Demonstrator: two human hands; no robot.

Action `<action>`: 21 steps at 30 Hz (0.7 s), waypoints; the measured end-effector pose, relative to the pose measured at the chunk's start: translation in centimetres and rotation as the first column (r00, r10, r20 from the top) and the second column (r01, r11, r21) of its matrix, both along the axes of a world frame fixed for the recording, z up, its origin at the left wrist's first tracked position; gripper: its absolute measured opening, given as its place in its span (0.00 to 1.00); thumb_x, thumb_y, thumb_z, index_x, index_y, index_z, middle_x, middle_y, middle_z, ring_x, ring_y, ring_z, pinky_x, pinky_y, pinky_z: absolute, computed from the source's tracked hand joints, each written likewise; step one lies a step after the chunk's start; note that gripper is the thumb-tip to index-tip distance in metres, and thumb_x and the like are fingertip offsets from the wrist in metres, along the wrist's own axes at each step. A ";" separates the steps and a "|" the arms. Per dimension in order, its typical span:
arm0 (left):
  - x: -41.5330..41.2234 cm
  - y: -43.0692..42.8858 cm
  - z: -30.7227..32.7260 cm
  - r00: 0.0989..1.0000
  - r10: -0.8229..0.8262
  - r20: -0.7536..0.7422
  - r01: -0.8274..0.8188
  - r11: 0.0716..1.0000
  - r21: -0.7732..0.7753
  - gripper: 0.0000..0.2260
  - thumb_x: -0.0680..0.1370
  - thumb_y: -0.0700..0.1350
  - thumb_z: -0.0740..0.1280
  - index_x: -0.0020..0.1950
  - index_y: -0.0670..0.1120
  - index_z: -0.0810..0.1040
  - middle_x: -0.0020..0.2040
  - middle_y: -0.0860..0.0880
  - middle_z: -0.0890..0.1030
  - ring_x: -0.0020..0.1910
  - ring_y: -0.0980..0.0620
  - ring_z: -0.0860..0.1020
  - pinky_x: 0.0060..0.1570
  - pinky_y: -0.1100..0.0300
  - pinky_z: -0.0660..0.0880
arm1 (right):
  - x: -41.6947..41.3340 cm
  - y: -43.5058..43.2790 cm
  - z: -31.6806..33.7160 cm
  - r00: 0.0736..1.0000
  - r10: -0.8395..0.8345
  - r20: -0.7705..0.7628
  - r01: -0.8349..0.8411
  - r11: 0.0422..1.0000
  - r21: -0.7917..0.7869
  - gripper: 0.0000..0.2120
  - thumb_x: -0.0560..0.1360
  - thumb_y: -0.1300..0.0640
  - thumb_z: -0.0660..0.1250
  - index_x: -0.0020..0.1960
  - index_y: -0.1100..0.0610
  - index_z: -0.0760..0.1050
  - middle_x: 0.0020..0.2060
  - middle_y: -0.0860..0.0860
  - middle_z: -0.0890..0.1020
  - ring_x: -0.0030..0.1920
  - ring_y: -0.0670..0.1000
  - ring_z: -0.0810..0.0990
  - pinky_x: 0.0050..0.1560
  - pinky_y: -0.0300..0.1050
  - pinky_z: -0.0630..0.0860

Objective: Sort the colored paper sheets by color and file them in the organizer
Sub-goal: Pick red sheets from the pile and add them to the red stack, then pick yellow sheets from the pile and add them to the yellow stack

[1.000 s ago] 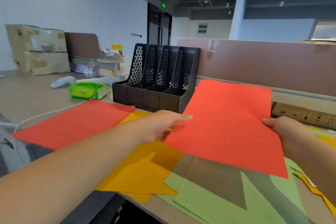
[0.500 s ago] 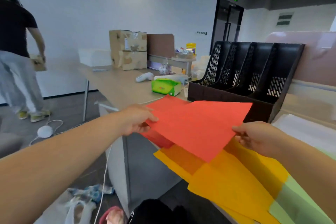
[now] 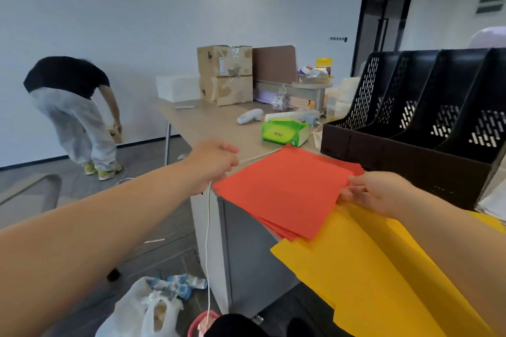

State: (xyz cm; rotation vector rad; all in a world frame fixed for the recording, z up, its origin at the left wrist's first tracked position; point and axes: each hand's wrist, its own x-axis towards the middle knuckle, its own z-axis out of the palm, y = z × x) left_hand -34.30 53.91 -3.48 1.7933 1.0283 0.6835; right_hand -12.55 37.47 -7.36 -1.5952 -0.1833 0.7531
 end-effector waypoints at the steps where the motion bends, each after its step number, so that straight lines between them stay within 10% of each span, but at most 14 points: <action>1: 0.6 -0.7 0.2 1.000 -0.018 -0.002 0.018 1.000 0.005 0.11 0.75 0.35 0.65 0.54 0.46 0.78 0.45 0.46 0.76 0.44 0.51 0.75 0.37 0.62 0.73 | 0.2 -0.5 -0.1 0.999 -0.032 0.000 0.032 0.999 0.014 0.16 0.79 0.67 0.59 0.67 0.66 0.67 0.43 0.59 0.74 0.39 0.55 0.78 0.24 0.42 0.78; 7: 6.8 -7.3 0.6 0.975 -0.223 -0.021 0.224 0.974 0.034 0.11 0.75 0.34 0.64 0.54 0.45 0.78 0.39 0.47 0.75 0.37 0.53 0.72 0.33 0.63 0.69 | 2.4 -9.1 0.0 0.988 -0.132 0.085 0.136 0.990 -0.043 0.11 0.76 0.68 0.64 0.58 0.67 0.71 0.43 0.61 0.78 0.40 0.56 0.80 0.35 0.45 0.78; 13: 15.7 -18.9 0.1 0.868 -0.496 0.002 0.496 0.868 0.037 0.09 0.75 0.35 0.65 0.48 0.49 0.79 0.40 0.46 0.77 0.39 0.52 0.76 0.33 0.62 0.74 | 5.7 -25.4 0.8 0.932 -0.317 0.175 0.329 0.943 -0.041 0.03 0.76 0.67 0.64 0.48 0.67 0.74 0.37 0.59 0.77 0.33 0.54 0.77 0.23 0.38 0.77; 21: 25.2 -38.6 -1.9 0.577 -0.817 0.006 0.816 0.577 0.031 0.08 0.76 0.36 0.63 0.44 0.48 0.77 0.40 0.47 0.77 0.38 0.52 0.75 0.33 0.62 0.72 | 4.5 -48.4 0.2 0.580 -0.726 0.370 0.803 0.587 -0.107 0.05 0.78 0.61 0.64 0.50 0.62 0.76 0.40 0.56 0.80 0.37 0.52 0.78 0.32 0.42 0.75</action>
